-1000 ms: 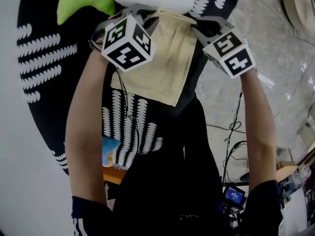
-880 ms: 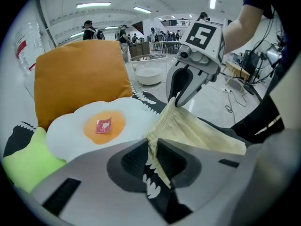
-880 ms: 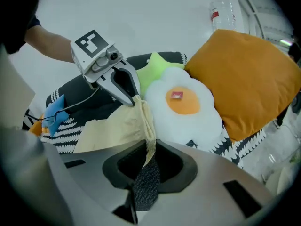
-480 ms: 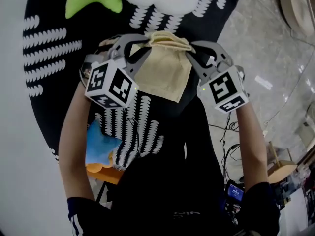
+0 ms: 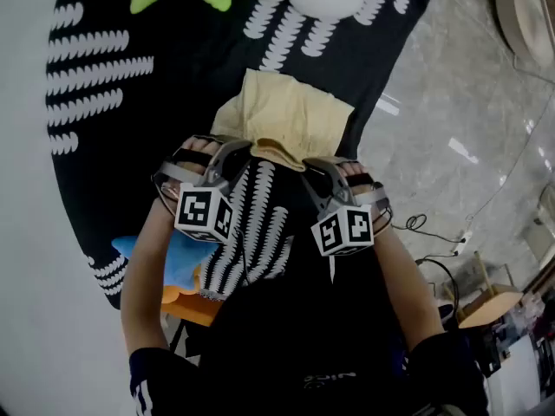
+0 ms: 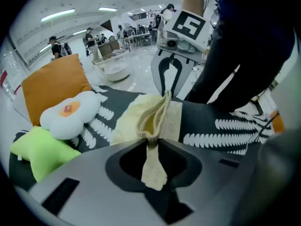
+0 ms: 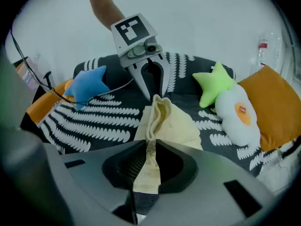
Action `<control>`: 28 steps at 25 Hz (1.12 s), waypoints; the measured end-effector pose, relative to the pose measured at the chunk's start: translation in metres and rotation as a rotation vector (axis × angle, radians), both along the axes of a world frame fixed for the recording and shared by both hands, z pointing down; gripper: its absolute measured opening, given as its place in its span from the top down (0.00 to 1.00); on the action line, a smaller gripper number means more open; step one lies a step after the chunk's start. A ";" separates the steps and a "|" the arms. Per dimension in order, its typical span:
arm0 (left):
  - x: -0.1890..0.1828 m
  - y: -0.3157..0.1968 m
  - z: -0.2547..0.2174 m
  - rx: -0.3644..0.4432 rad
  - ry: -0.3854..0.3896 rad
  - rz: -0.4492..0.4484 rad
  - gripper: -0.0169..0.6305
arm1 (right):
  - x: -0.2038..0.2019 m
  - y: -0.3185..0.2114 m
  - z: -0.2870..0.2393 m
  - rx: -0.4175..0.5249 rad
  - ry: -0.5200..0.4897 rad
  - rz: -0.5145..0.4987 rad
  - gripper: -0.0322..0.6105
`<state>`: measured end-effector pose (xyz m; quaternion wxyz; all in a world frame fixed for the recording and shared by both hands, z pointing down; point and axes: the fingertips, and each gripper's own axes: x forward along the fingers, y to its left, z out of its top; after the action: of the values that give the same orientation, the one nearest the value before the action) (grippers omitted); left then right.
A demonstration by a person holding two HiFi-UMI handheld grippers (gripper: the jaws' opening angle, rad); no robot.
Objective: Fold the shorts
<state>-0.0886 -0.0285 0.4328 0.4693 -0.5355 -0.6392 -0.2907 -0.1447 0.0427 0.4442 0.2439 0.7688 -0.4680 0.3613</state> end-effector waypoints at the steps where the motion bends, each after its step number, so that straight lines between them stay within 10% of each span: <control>1: -0.008 -0.009 0.012 0.021 0.002 0.007 0.86 | -0.005 -0.003 0.012 -0.037 0.010 -0.022 0.84; 6: -0.040 -0.039 0.081 0.109 -0.083 -0.132 0.86 | -0.034 0.000 0.083 -0.178 -0.003 -0.097 0.82; 12: -0.044 -0.040 0.088 0.040 -0.269 -0.553 0.82 | -0.097 -0.017 0.121 -0.215 -0.174 -0.180 0.45; 19: 0.065 -0.004 0.039 -0.093 -0.413 -0.859 0.66 | -0.022 0.005 0.042 -0.017 -0.186 0.168 0.42; 28: 0.129 -0.006 0.068 -0.242 -0.519 -1.272 0.75 | 0.042 0.080 0.054 0.192 -0.257 0.841 0.63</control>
<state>0.0405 -0.0343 0.5003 -0.0231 -0.7675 -0.3210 -0.5544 -0.1029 0.1226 0.4980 -0.0566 0.8603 -0.1725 0.4764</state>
